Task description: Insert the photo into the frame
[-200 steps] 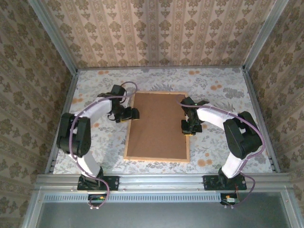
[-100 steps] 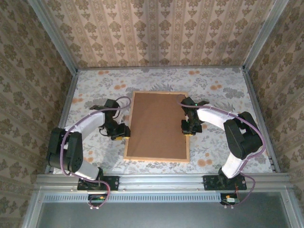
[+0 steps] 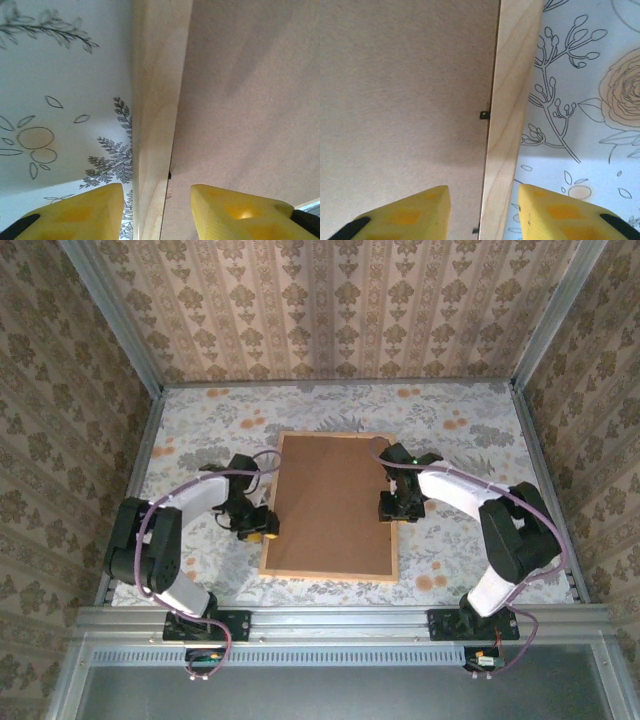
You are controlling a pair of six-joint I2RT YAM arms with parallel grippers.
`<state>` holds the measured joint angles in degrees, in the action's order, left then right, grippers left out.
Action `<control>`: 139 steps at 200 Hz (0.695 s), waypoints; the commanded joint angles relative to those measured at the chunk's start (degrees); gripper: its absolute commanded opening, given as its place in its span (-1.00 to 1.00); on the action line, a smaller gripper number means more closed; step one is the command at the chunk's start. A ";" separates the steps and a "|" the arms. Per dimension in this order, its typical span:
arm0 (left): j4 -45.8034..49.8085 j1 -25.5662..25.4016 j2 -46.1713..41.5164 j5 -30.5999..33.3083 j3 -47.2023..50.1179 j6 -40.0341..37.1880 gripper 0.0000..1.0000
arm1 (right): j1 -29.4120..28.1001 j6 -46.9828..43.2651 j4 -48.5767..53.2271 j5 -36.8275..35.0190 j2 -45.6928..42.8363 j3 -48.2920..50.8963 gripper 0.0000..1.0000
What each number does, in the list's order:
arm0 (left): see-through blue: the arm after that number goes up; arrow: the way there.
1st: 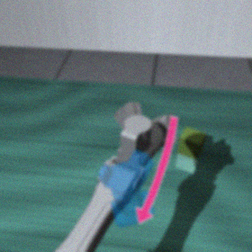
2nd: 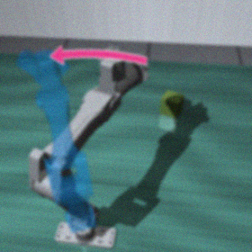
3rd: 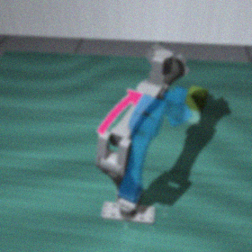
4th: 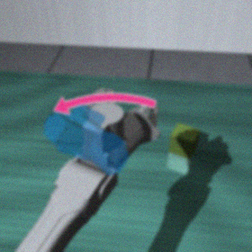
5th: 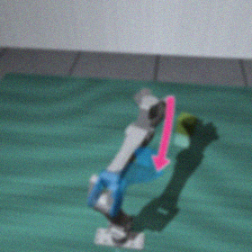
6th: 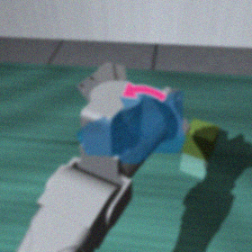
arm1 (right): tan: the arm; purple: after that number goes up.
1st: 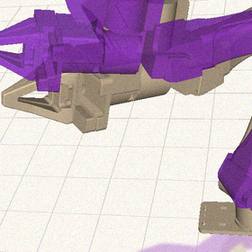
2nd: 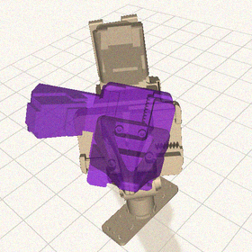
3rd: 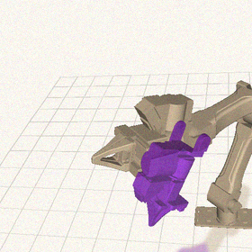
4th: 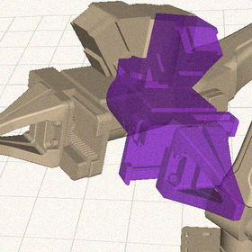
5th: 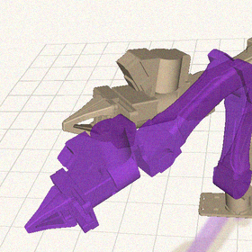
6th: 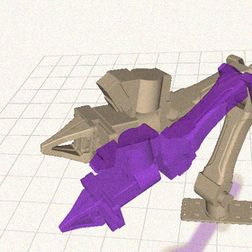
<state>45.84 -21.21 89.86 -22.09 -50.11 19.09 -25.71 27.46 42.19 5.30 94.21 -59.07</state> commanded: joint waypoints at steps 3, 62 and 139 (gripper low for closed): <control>1.43 -2.29 -0.90 2.03 0.46 -1.49 0.11 | -0.30 -1.64 1.48 -1.42 -2.35 -0.26 -0.06; -2.40 -4.19 1.16 6.33 -0.02 -0.96 0.23 | -5.29 -10.55 -5.25 3.87 -12.98 1.20 0.14; -6.18 5.39 -6.78 -1.74 0.54 2.21 0.30 | -25.50 -24.48 -17.96 7.08 -7.55 1.66 0.78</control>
<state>40.10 -19.64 88.25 -20.62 -49.93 19.97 -46.92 9.02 29.19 12.29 83.35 -58.39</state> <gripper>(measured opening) 0.645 0.877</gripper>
